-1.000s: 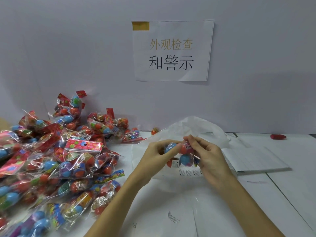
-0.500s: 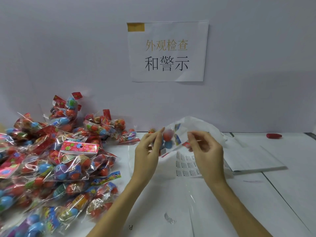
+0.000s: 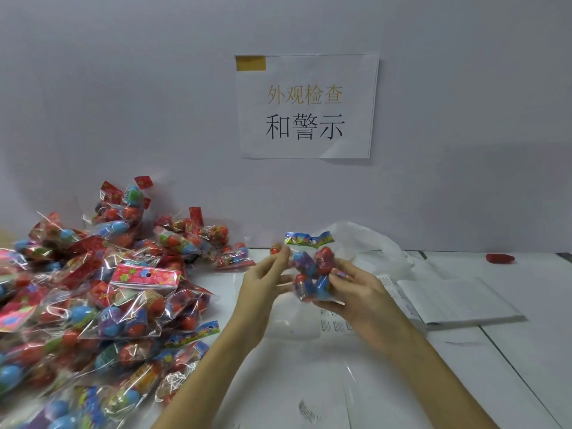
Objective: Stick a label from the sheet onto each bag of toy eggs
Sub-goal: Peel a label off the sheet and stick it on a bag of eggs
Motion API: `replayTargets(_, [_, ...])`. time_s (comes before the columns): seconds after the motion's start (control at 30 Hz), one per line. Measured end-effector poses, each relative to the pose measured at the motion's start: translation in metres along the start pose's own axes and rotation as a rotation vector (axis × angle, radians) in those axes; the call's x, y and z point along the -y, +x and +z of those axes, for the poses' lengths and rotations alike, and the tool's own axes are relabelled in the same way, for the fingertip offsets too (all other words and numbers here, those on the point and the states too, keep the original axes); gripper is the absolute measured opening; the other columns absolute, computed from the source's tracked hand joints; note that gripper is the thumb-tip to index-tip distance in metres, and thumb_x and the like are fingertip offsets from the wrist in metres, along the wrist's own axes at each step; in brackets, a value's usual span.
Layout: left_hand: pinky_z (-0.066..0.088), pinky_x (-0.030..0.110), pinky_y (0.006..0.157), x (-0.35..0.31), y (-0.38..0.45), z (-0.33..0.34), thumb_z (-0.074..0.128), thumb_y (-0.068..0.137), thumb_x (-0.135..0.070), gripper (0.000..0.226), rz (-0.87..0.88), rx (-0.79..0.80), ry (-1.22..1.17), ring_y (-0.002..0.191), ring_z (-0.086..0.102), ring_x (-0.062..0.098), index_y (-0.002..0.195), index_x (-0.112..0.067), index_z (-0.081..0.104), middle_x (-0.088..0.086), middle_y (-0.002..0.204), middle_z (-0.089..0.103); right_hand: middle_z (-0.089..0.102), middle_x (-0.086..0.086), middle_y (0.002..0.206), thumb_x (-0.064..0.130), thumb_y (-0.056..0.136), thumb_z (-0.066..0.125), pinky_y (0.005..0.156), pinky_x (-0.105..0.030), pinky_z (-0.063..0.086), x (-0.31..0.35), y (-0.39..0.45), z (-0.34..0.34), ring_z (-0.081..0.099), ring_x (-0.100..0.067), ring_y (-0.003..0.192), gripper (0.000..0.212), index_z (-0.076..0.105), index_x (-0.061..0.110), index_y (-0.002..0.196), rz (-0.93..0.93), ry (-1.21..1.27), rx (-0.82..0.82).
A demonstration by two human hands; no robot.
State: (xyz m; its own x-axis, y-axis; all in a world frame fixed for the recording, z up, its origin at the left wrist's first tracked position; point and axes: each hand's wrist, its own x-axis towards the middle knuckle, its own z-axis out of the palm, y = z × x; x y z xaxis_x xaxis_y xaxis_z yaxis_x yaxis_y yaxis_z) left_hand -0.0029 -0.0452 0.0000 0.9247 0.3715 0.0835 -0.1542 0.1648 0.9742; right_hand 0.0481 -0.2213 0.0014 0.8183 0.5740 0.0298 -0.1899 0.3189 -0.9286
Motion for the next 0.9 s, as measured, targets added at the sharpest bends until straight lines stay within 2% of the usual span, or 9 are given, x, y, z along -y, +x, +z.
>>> replayTargets(0.1, [0.059, 0.022, 0.071, -0.002, 0.001, -0.001, 0.068, 0.092, -0.040, 0.028, 0.017, -0.007, -0.117, 0.091, 0.076, 0.016, 0.098, -0.017, 0.083, 0.009, 0.103, 0.079, 0.069, -0.027, 0.128, 0.000, 0.104, 0.052, 0.099, -0.051, 0.058, -0.001, -0.002, 0.002, 0.068, -0.047, 0.117, 0.035, 0.056, 0.002, 0.139, 0.041, -0.045, 0.044])
replayTargets(0.23, [0.062, 0.029, 0.075, 0.007, 0.004, -0.002, 0.066, 0.101, -0.027, 0.019, 0.101, -0.166, -0.007, 0.096, 0.076, 0.021, 0.098, -0.018, 0.082, 0.003, 0.099, 0.080, 0.070, -0.025, 0.129, 0.005, 0.104, 0.058, 0.102, -0.050, 0.057, 0.000, -0.006, 0.001, 0.068, -0.043, 0.121, 0.037, 0.053, 0.004, 0.141, 0.073, -0.094, 0.158])
replayTargets(0.3, [0.061, 0.029, 0.074, 0.006, 0.003, -0.001, 0.065, 0.102, -0.027, 0.020, 0.115, -0.170, 0.015, 0.094, 0.076, 0.017, 0.097, -0.020, 0.082, 0.002, 0.098, 0.079, 0.072, -0.021, 0.128, 0.012, 0.102, 0.064, 0.099, -0.047, 0.059, 0.001, -0.007, 0.001, 0.069, -0.040, 0.120, 0.040, 0.054, 0.013, 0.141, 0.075, -0.128, 0.183])
replayTargets(0.4, [0.059, 0.024, 0.070, 0.001, 0.000, -0.002, 0.067, 0.099, -0.028, 0.018, 0.123, -0.033, 0.072, 0.086, 0.075, 0.015, 0.095, -0.020, 0.083, 0.004, 0.095, 0.080, 0.077, -0.010, 0.119, 0.033, 0.091, 0.073, 0.085, -0.036, 0.063, 0.004, -0.004, 0.001, 0.075, -0.029, 0.108, 0.049, 0.059, 0.024, 0.137, 0.001, -0.175, -0.012])
replayTargets(0.47, [0.059, 0.023, 0.070, 0.002, -0.002, 0.000, 0.069, 0.097, -0.030, 0.018, 0.135, 0.048, 0.147, 0.085, 0.075, 0.015, 0.094, -0.020, 0.084, 0.004, 0.094, 0.080, 0.078, -0.012, 0.113, 0.040, 0.082, 0.077, 0.079, -0.032, 0.062, 0.004, -0.002, -0.001, 0.076, -0.027, 0.101, 0.049, 0.070, 0.021, 0.127, -0.052, -0.172, -0.118])
replayTargets(0.57, [0.061, 0.025, 0.074, 0.003, -0.004, 0.006, 0.067, 0.092, -0.046, 0.029, 0.121, 0.072, 0.200, 0.093, 0.076, 0.014, 0.099, -0.023, 0.083, -0.003, 0.096, 0.080, 0.079, -0.014, 0.103, 0.037, 0.077, 0.080, 0.075, -0.033, 0.063, -0.001, 0.000, -0.005, 0.077, -0.028, 0.095, 0.038, 0.081, 0.012, 0.105, -0.121, -0.174, -0.239])
replayTargets(0.67, [0.061, 0.027, 0.079, 0.000, -0.004, 0.005, 0.065, 0.086, -0.057, 0.039, 0.037, 0.140, 0.263, 0.095, 0.074, 0.009, 0.102, -0.026, 0.082, -0.007, 0.099, 0.079, 0.080, -0.012, 0.099, 0.035, 0.077, 0.080, 0.071, -0.031, 0.064, -0.003, 0.003, -0.006, 0.078, -0.023, 0.091, 0.032, 0.082, 0.012, 0.099, -0.158, -0.126, -0.342])
replayTargets(0.8, [0.062, 0.031, 0.074, 0.000, -0.005, 0.004, 0.066, 0.100, -0.030, 0.026, 0.006, 0.205, 0.242, 0.081, 0.074, 0.019, 0.103, -0.009, 0.082, 0.012, 0.094, 0.079, 0.079, -0.012, 0.084, 0.036, 0.074, 0.083, 0.066, -0.030, 0.062, -0.001, 0.005, -0.008, 0.075, -0.020, 0.076, 0.024, 0.084, 0.016, 0.088, -0.343, -0.142, -0.495])
replayTargets(0.9, [0.060, 0.030, 0.070, -0.001, -0.006, 0.006, 0.068, 0.100, -0.023, 0.021, 0.047, 0.165, 0.190, 0.081, 0.074, 0.018, 0.103, -0.008, 0.082, 0.011, 0.094, 0.080, 0.079, -0.009, 0.083, 0.034, 0.086, 0.079, 0.075, -0.032, 0.064, -0.004, 0.007, -0.008, 0.077, -0.023, 0.080, 0.017, 0.083, 0.019, 0.094, -0.435, -0.244, -0.546])
